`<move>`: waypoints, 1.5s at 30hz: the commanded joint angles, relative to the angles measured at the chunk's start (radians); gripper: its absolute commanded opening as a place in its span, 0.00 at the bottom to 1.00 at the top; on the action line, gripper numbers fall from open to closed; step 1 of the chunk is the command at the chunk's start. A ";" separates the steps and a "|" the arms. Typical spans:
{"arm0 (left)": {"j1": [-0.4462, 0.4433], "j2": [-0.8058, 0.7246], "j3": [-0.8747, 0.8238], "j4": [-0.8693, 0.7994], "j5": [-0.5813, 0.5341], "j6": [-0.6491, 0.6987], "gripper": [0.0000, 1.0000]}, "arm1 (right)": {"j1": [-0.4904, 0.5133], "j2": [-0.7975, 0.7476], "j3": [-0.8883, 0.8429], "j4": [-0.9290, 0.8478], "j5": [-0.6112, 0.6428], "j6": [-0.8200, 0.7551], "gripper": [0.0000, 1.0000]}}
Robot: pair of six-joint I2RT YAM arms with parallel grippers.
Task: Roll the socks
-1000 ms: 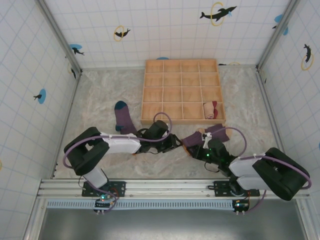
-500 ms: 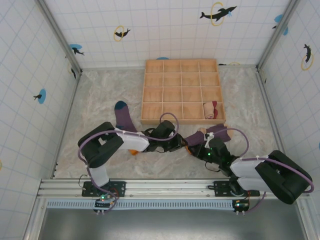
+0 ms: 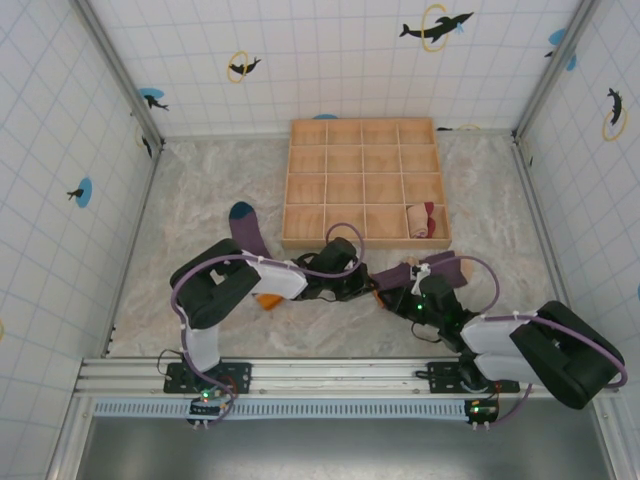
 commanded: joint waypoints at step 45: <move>0.156 -0.297 -0.145 -0.460 -0.031 0.113 0.00 | 0.790 0.431 0.625 -0.518 1.095 -0.984 0.66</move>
